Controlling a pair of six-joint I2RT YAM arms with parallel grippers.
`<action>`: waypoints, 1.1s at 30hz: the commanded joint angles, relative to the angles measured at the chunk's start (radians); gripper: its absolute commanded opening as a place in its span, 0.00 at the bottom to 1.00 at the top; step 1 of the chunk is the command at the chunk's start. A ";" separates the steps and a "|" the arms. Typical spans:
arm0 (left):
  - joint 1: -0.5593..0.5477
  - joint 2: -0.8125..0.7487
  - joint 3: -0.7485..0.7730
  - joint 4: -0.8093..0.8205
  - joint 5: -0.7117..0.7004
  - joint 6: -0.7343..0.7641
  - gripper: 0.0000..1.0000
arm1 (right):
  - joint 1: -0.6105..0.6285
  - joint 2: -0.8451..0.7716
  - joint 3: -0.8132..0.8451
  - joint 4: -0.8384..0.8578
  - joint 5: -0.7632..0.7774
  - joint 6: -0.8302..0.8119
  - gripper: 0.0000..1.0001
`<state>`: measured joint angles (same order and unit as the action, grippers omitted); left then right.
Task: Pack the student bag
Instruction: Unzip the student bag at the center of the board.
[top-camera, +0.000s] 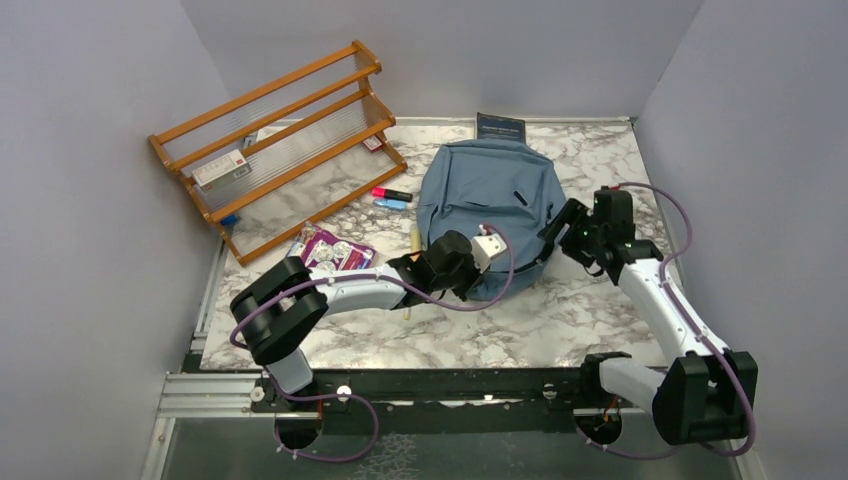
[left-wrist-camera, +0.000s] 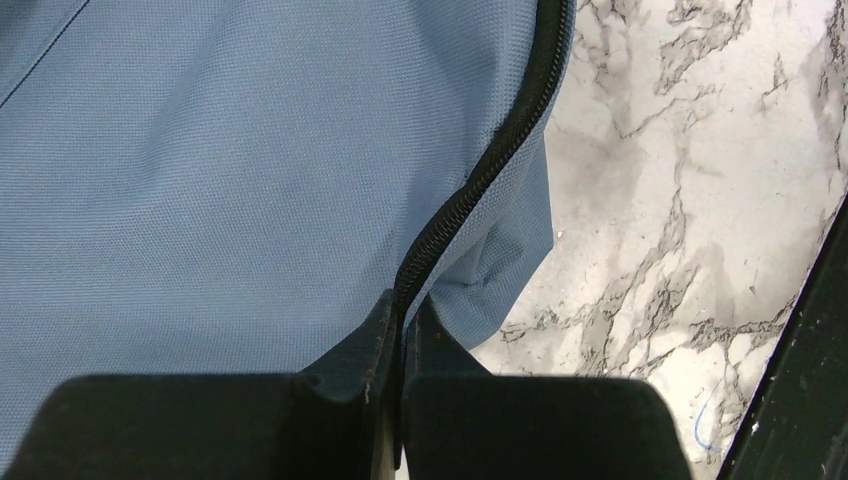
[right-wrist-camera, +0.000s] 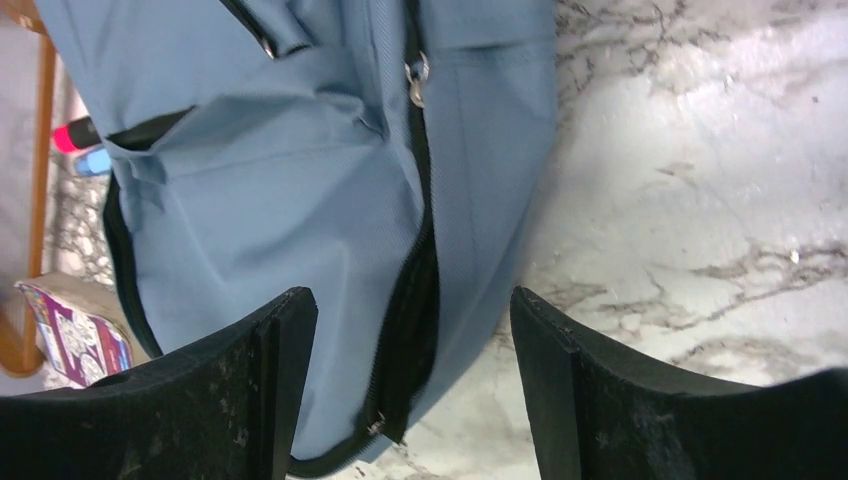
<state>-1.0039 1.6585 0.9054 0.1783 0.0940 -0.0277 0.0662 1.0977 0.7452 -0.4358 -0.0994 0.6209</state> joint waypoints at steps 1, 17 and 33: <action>-0.006 -0.025 -0.021 -0.003 -0.001 -0.020 0.00 | 0.000 0.036 0.062 0.073 -0.008 -0.003 0.76; -0.006 -0.016 -0.011 -0.006 0.001 -0.015 0.00 | -0.020 0.242 0.100 0.042 -0.109 -0.113 0.59; -0.006 -0.093 0.013 -0.028 -0.029 -0.031 0.24 | -0.022 0.188 0.072 0.063 -0.208 -0.091 0.01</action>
<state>-1.0039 1.6440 0.9009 0.1581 0.0811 -0.0353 0.0437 1.3270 0.8280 -0.3893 -0.2264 0.5209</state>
